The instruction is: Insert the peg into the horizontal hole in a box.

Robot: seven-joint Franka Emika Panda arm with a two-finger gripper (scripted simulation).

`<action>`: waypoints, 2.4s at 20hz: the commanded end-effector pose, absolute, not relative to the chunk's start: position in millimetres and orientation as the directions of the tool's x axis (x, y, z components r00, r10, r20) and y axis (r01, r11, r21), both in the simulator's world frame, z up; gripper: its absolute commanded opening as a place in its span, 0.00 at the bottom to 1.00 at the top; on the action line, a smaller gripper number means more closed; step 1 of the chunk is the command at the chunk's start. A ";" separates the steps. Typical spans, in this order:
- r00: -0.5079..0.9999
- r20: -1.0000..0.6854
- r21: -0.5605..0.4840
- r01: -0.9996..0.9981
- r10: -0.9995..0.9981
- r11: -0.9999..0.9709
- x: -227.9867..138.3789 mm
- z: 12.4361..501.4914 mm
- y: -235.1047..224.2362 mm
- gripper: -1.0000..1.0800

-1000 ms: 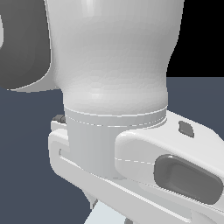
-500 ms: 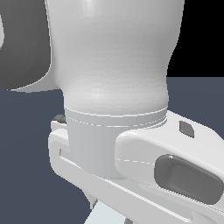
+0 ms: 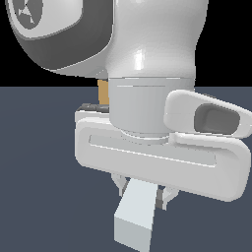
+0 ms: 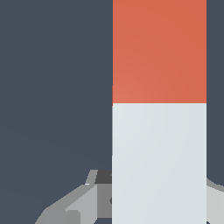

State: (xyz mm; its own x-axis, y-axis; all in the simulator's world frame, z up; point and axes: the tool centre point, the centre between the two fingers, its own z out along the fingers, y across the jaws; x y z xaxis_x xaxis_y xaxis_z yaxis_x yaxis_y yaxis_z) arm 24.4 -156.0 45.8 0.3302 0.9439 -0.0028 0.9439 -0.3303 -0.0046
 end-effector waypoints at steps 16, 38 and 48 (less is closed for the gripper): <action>-0.076 0.000 0.000 0.997 0.997 0.076 49.1 117.6 -34.3 0.00; -0.067 0.000 0.000 0.998 0.998 0.067 45.5 116.3 -3.1 0.00; -0.067 0.000 0.002 0.998 0.998 0.067 40.8 117.3 70.5 0.00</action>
